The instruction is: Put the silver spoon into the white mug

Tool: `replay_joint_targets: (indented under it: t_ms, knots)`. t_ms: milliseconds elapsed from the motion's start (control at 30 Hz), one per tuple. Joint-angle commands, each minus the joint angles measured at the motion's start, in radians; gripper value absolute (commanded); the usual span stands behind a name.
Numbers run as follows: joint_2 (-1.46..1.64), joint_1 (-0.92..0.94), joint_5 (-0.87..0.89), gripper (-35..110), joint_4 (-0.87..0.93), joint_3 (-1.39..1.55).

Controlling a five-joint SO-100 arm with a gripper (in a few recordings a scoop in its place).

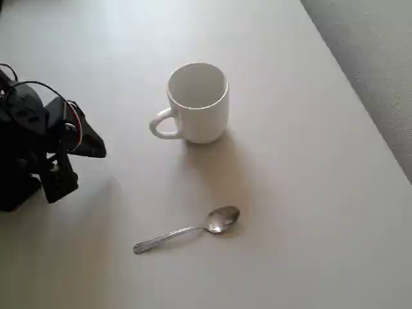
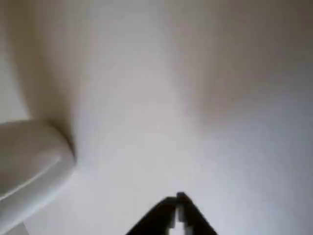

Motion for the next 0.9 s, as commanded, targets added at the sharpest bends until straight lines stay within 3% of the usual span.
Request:
replay_joint_targets:
  t_ms: [0, 867]
  knots:
    - [0.009, 0.003, -0.006, -2, -0.003, -0.003]
    - [0.009, 0.014, -0.003, -2, 0.000, -0.003]
